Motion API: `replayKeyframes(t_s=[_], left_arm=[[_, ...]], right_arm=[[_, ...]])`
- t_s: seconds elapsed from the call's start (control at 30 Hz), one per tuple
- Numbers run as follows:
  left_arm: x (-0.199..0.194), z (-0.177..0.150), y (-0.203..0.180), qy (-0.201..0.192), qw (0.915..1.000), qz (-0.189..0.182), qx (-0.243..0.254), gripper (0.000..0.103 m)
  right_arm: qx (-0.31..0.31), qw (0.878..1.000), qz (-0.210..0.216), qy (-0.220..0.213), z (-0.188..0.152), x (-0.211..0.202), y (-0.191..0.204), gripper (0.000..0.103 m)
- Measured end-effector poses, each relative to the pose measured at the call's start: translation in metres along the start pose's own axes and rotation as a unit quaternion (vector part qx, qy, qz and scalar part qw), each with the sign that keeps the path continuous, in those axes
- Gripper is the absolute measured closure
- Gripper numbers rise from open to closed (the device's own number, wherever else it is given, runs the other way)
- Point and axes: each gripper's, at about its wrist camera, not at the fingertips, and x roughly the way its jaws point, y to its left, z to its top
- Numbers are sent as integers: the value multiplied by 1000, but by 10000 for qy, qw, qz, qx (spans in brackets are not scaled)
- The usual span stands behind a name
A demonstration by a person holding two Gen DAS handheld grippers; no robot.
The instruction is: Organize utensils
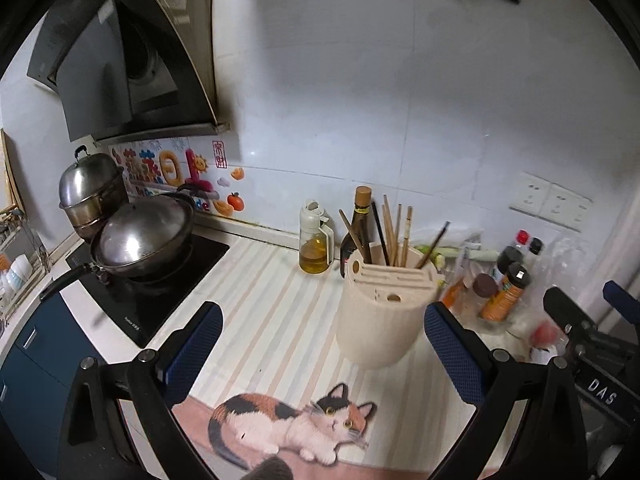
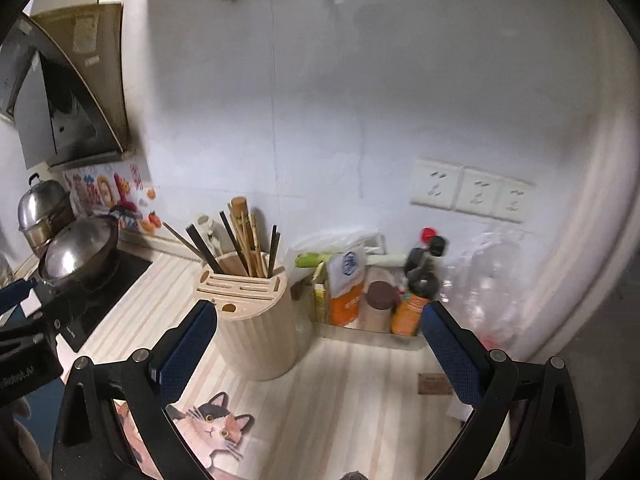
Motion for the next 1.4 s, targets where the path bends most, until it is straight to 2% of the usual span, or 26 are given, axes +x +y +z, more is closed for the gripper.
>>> replayKeyframes(t_s=[0.27,0.4,0.6,0.9,1.4], left_arm=[[-96,-30,24,-271,9992,-210,188,0],[-126,-42,32,-304,9989,-283,206,0],[-156,-56,35,-363,9984,-322,292,0],[-177,-66,29,-470,9982,-258,250,0],[-184,-71,21,-473,9987,-68,199,0]], right_arm=[[117,9989,-293,-358,-31,-120,7,0],[152,9985,-301,-437,-48,-169,15,0],[221,9977,-340,-544,-63,-214,18,0],[198,9970,-323,-673,-63,-240,10,0],[158,9974,-276,-649,-62,-244,-2,0]])
